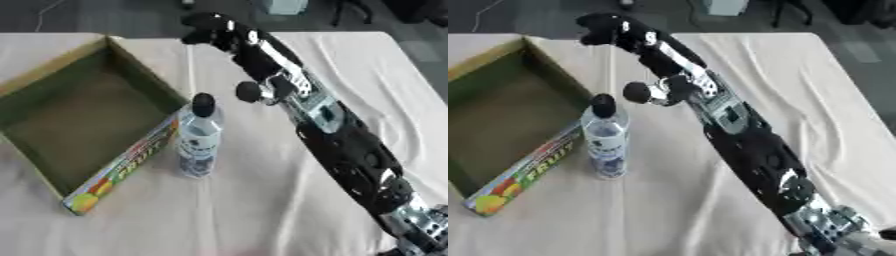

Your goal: Pick up objects on the table and place them in the box.

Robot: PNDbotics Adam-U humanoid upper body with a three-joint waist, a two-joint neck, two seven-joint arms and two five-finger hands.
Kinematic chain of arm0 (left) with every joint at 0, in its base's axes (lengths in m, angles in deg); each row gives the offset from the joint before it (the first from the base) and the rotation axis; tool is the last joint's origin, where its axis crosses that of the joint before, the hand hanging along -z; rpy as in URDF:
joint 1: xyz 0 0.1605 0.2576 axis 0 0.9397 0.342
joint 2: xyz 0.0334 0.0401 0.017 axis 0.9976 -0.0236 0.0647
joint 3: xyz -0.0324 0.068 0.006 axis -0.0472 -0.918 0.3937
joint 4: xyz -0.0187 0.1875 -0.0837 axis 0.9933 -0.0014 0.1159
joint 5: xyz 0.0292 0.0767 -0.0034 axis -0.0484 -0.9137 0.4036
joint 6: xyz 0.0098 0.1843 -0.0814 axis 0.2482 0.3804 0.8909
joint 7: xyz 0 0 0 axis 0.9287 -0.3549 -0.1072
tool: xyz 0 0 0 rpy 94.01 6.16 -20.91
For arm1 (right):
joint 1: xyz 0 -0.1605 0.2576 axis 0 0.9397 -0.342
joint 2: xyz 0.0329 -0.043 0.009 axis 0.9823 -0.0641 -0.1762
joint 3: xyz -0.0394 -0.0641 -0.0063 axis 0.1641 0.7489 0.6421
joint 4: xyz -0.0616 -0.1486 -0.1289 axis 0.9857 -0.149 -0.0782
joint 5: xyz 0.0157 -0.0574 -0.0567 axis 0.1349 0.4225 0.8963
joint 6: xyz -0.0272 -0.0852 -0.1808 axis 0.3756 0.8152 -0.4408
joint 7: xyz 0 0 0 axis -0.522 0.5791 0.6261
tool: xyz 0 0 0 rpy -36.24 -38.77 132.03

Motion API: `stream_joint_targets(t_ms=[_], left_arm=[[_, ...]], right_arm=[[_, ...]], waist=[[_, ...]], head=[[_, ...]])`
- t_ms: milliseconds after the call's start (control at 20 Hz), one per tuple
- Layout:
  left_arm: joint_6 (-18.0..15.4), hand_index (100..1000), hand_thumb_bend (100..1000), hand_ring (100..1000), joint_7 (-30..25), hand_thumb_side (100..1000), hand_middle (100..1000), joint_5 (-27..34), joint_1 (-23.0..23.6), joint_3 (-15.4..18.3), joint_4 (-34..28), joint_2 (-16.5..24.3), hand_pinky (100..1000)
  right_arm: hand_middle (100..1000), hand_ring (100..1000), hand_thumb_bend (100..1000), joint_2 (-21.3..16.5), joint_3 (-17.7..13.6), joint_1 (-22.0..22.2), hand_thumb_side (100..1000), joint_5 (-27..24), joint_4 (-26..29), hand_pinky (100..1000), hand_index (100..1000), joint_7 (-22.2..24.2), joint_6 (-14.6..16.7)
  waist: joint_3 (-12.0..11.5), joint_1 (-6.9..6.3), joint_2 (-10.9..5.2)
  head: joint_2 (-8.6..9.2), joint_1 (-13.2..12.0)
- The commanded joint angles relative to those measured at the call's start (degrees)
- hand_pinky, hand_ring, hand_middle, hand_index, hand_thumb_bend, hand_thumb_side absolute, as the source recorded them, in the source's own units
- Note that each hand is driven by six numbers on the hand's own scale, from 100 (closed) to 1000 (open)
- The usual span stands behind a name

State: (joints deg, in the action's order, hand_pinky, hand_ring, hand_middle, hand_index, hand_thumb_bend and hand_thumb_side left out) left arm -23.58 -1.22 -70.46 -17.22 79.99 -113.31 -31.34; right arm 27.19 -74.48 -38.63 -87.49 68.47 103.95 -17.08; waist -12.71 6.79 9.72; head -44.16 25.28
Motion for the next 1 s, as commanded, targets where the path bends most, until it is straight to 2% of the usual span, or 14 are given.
stream_joint_targets(t_ms=[50,600,1000], left_arm=[[-0.55,858,159,738,0.39,1000,856,0.51,-0.82,0.59,-0.66,1.05,699],[-0.66,857,159,738,0.18,1000,856,0.72,-0.94,0.56,-0.66,1.09,700],[-0.59,856,159,739,0.13,1000,855,0.88,-0.83,0.58,-0.66,1.17,700]], right_arm=[[913,845,657,-0.48,-0.08,-0.96,550,0.79,-0.05,907,917,8.89,9.06],[922,850,653,0.42,0.21,0.00,566,3.38,-1.73,912,922,9.64,10.13],[934,864,643,2.87,0.06,1.10,540,5.44,-1.66,920,934,10.02,7.71]], waist=[[-0.06,-0.59,-1.03],[-0.13,-0.62,-1.09],[-0.16,-0.68,-1.43]], head=[[0.05,0.60],[0.05,0.87],[0.05,0.75]])
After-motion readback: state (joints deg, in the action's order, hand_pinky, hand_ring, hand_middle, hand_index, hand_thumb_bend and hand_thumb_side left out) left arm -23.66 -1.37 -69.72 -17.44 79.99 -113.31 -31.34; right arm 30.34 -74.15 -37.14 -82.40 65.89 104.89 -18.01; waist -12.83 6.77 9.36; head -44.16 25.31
